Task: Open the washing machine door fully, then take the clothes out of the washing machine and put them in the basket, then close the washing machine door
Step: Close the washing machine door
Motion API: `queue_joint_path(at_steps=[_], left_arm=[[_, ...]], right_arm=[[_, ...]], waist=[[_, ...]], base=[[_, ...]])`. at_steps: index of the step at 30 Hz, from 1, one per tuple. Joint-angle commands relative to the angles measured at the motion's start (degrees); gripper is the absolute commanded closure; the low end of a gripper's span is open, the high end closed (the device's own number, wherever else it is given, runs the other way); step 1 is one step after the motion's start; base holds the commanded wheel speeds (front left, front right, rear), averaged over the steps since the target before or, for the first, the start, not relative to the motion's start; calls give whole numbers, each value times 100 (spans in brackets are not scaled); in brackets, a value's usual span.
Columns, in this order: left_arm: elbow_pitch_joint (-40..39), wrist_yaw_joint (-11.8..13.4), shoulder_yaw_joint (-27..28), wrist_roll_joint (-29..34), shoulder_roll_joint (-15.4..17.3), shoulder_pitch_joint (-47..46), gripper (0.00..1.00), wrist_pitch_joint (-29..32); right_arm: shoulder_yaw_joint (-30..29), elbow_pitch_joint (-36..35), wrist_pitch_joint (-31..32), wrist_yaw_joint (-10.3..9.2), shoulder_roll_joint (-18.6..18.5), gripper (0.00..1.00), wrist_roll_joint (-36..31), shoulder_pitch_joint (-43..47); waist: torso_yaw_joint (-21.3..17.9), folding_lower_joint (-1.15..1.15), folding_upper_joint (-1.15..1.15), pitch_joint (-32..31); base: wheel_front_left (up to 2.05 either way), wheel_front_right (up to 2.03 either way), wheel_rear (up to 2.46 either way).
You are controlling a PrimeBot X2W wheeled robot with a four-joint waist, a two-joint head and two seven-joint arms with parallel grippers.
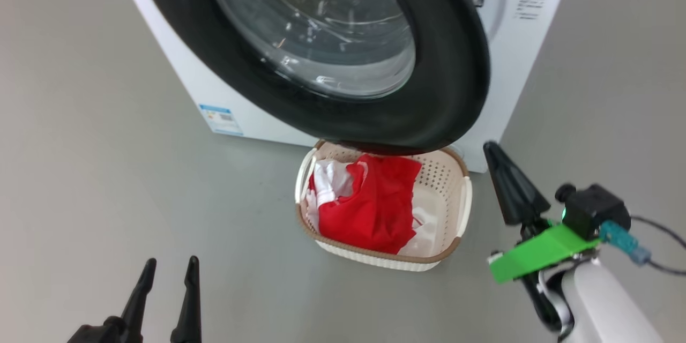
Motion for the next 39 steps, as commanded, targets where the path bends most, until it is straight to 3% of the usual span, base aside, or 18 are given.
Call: queue_joint_path(at_steps=[1, 20, 39], left_arm=[[-116, -32, 168, -68, 33, -170, 0, -51], [-82, -32, -123, -595, 16, -960, 0, -51], [-136, -32, -493, -905, 15, -1544, 0, -51]], right_arm=[[156, -86, -36, 42, -51, 100, 6, -284], [-137, 458, -36, 42, -104, 100, -229, -1890], [-965, 467, -36, 42, -324, 100, -446, -3106]], waist=[[182, 0, 0, 209], [501, 0, 0, 1237], [890, 0, 0, 2056]], base=[[0, 0, 0], [0, 0, 0], [0, 0, 0]])
